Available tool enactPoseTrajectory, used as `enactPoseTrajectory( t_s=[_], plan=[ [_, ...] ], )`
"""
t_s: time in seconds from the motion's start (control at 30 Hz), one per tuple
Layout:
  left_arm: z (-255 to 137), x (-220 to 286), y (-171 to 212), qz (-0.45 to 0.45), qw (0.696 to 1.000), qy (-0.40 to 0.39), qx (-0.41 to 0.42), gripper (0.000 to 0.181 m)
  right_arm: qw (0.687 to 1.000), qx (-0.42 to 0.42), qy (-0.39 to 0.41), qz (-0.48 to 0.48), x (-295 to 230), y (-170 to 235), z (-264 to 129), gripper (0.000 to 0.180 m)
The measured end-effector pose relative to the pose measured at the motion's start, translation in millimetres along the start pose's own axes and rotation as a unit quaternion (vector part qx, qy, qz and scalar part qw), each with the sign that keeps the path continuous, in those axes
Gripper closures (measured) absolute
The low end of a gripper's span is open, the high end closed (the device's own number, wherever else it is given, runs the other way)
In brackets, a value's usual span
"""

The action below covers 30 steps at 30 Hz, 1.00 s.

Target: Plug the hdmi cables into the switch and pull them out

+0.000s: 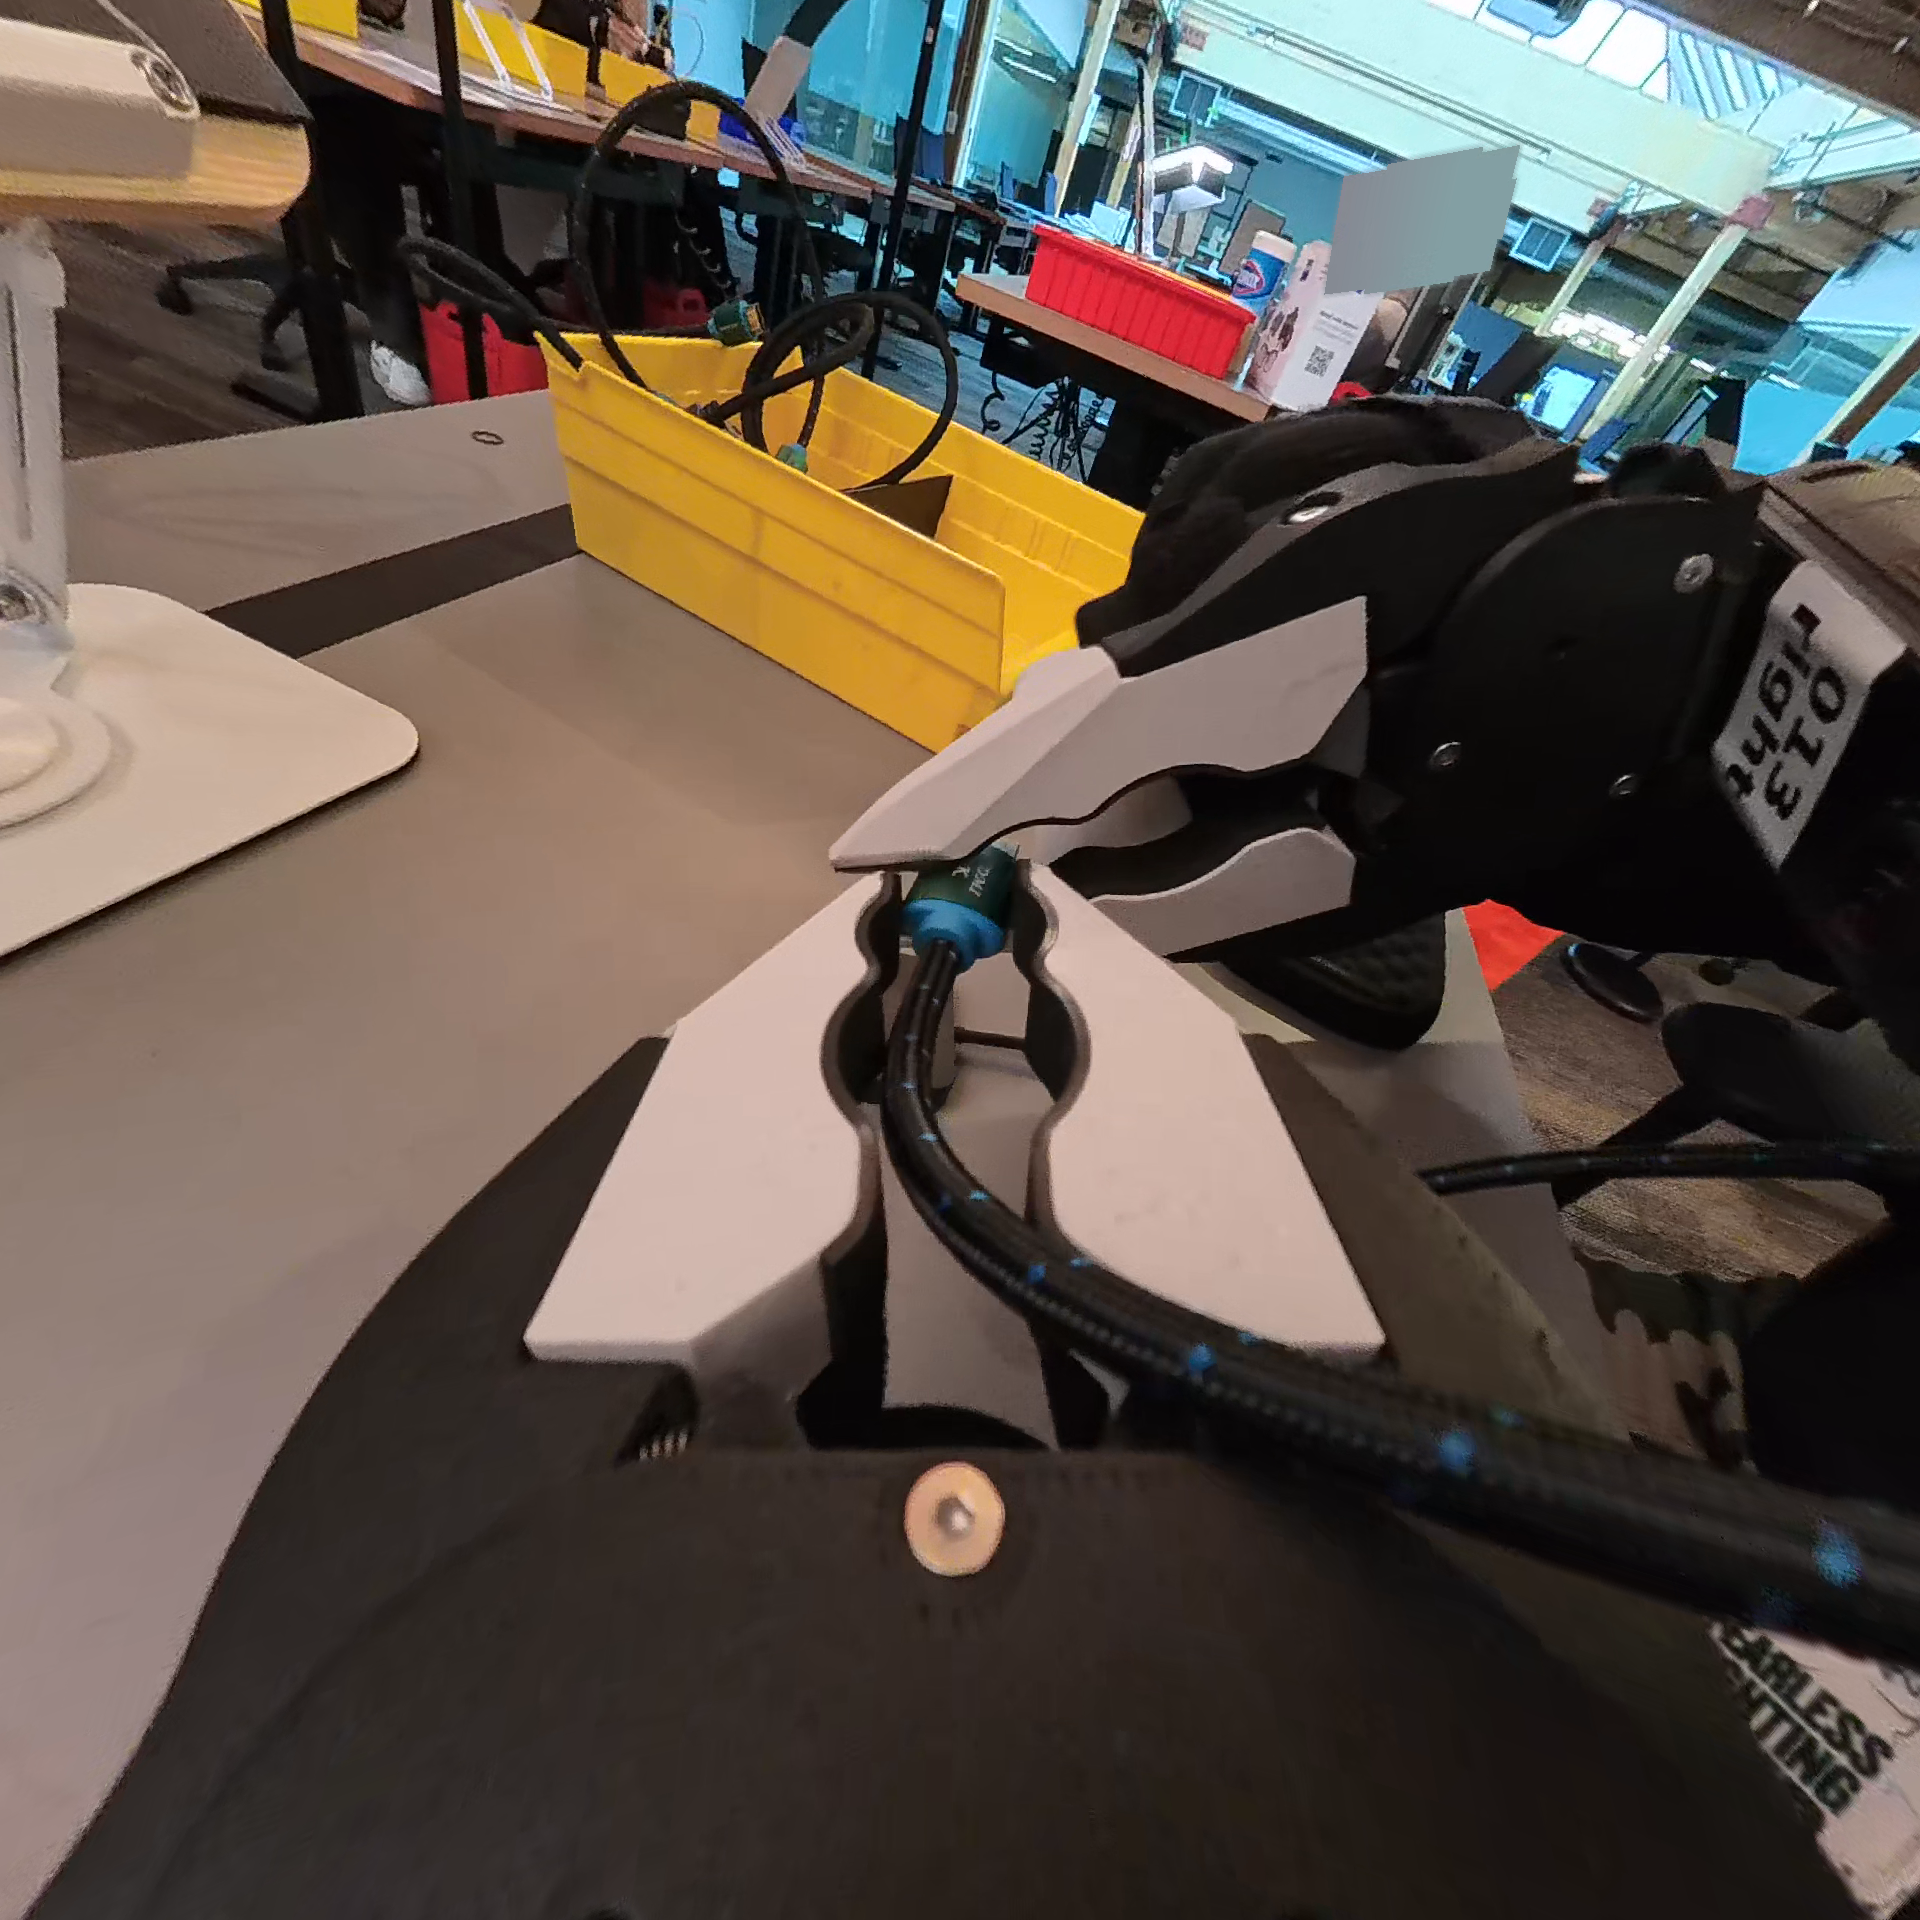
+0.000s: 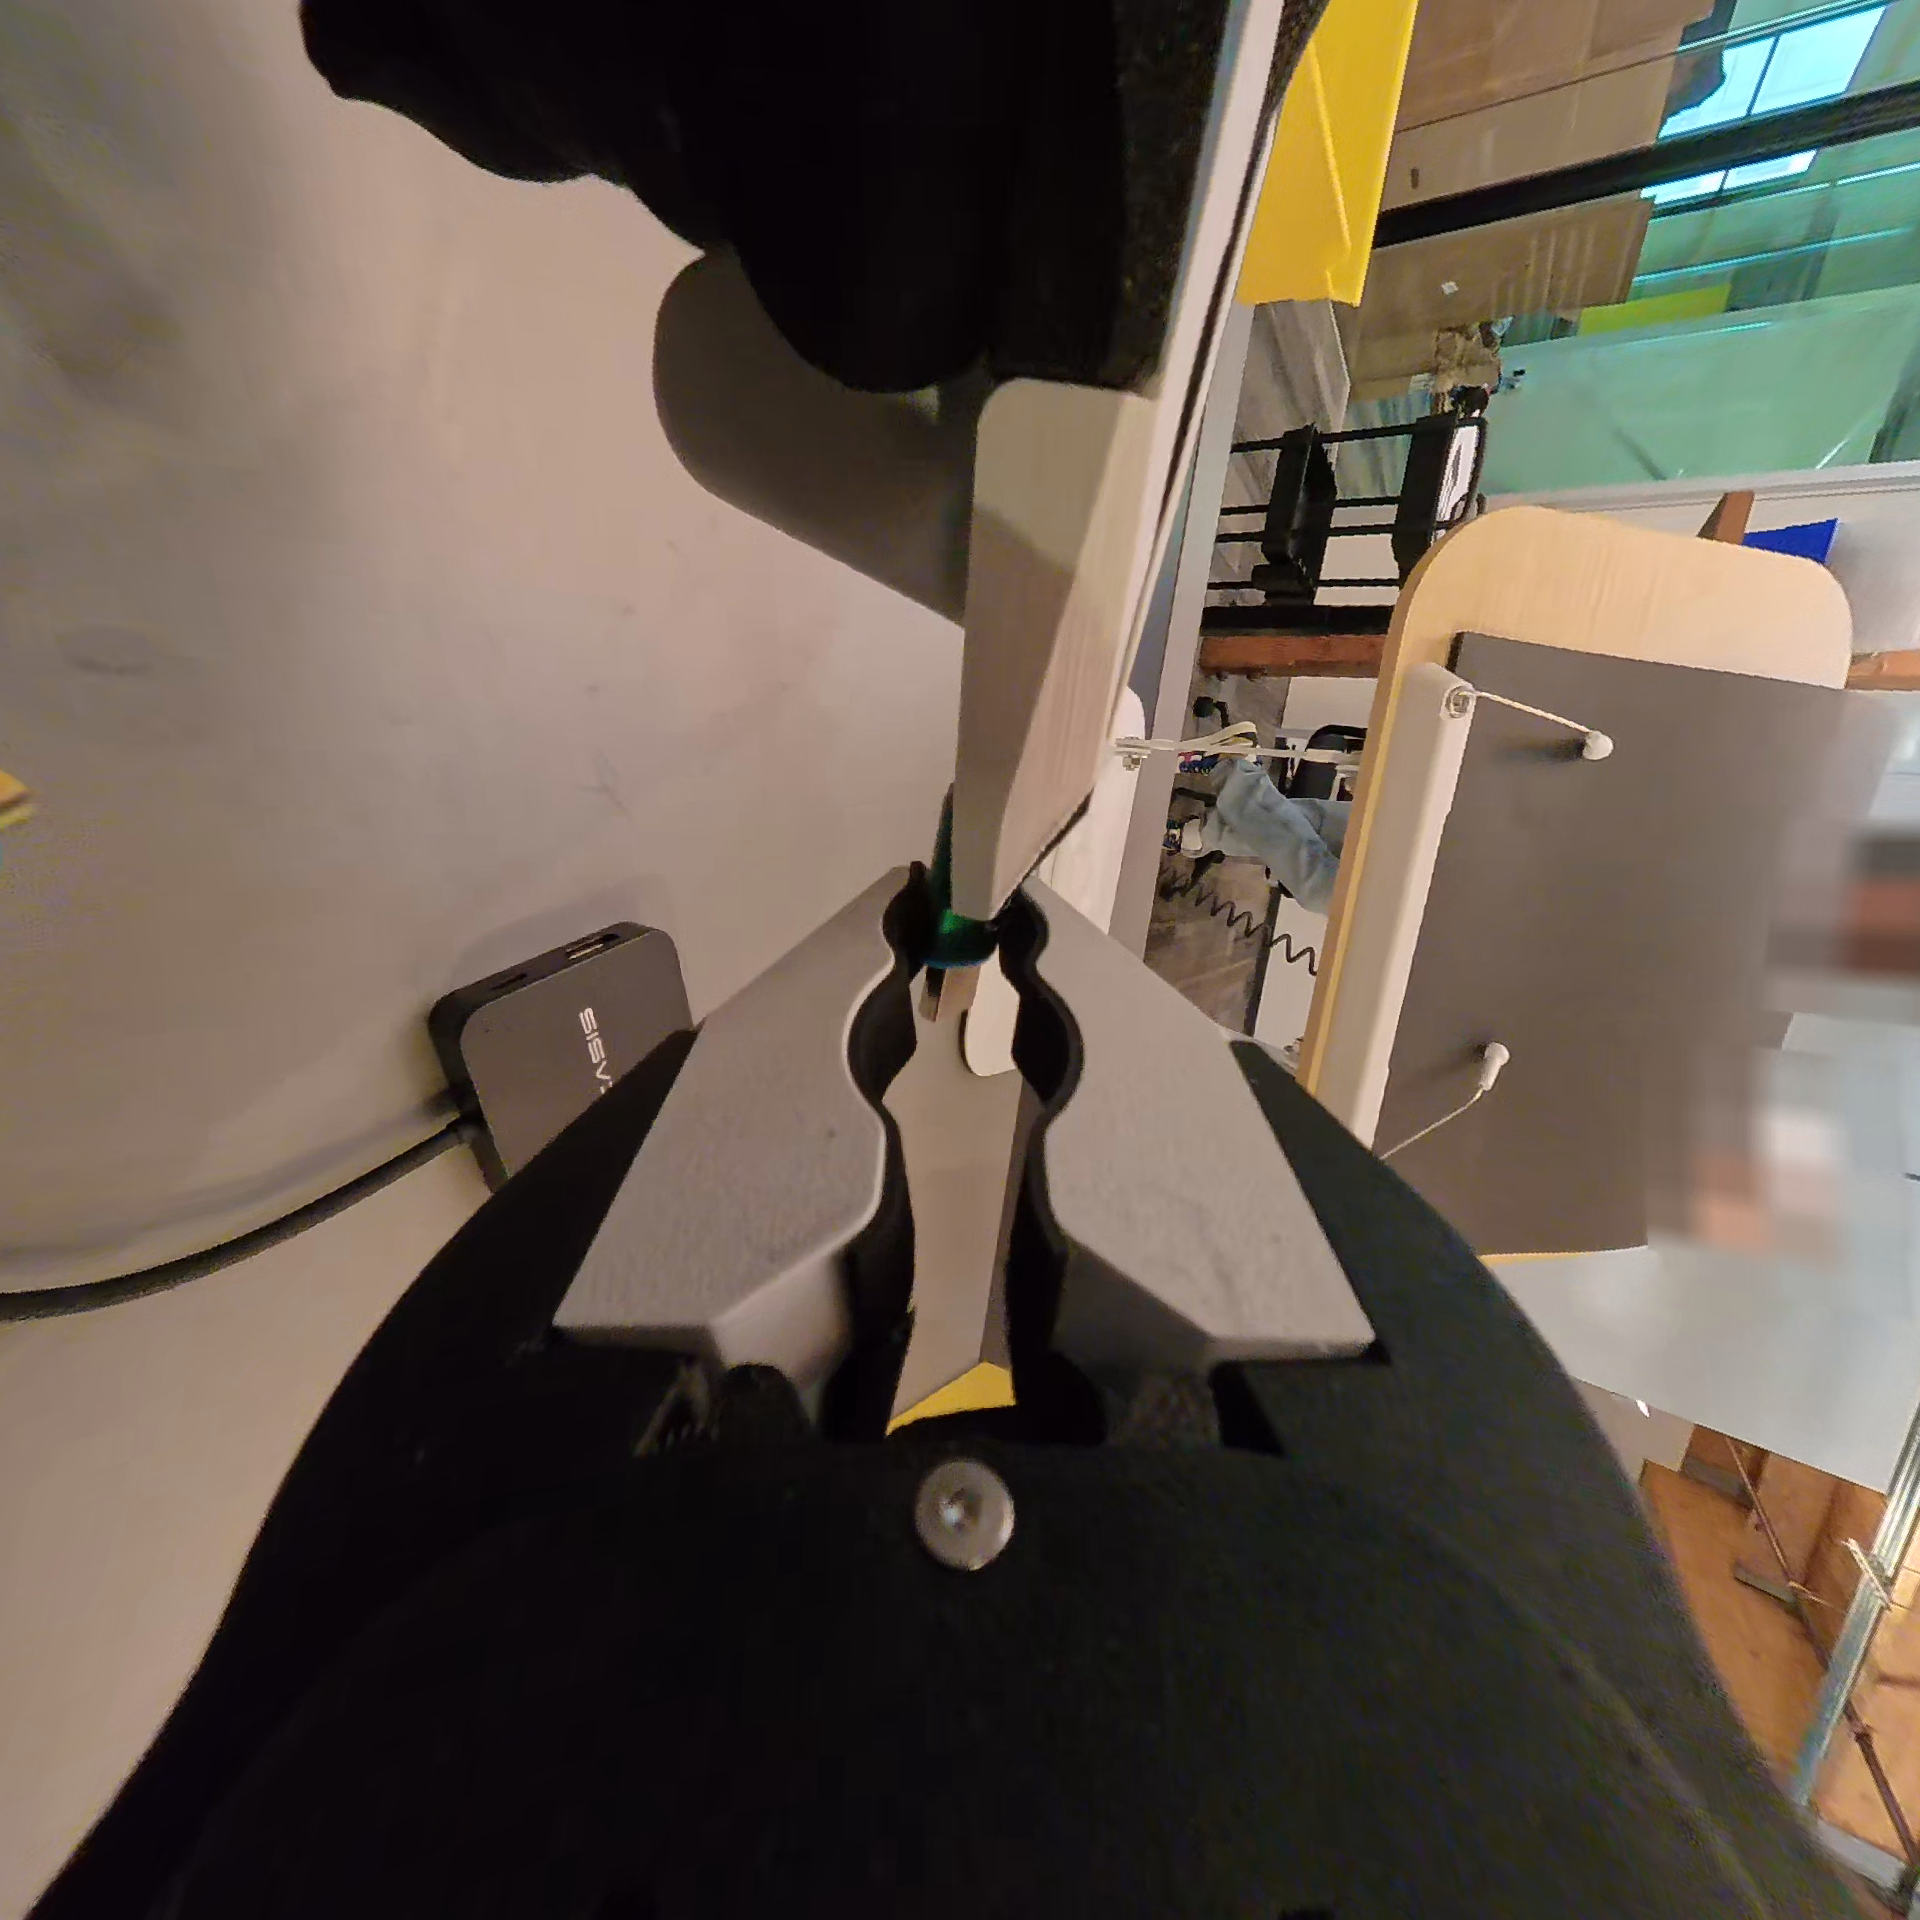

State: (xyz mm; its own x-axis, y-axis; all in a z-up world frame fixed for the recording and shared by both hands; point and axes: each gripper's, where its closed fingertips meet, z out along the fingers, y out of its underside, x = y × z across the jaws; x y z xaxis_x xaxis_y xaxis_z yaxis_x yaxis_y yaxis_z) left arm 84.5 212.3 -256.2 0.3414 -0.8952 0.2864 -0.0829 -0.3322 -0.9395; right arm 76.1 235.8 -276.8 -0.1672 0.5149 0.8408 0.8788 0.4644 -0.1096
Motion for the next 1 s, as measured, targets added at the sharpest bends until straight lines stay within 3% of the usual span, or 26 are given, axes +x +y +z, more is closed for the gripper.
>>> enactPoseTrajectory(
  t_s=[0.23, 0.33, 0.43, 1.0],
  plan=[
    [1.3, 1.8, 2.0, 0.013, 1.0, 0.003, -0.007, 0.161, 1.0, 0.006, -0.013, 0.007, -2.6, 0.6, -0.8, 0.169],
    [3.7, 4.6, 7.6, 0.011, 1.0, 0.014, -0.026, 0.153, 1.0, 0.003, -0.011, 0.007, -1.8, 2.8, -0.5, 0.169],
    [3.8, 2.2, 7.9, 0.009, 1.0, 0.006, -0.023, 0.16, 1.0, 0.002, -0.012, 0.005, -1.8, 2.3, -1.2, 0.169],
    [3.4, 2.6, 4.2, 0.004, 1.0, 0.003, -0.012, 0.161, 1.0, 0.005, -0.009, 0.005, -2.2, -0.1, -0.4, 0.168]
  ],
)
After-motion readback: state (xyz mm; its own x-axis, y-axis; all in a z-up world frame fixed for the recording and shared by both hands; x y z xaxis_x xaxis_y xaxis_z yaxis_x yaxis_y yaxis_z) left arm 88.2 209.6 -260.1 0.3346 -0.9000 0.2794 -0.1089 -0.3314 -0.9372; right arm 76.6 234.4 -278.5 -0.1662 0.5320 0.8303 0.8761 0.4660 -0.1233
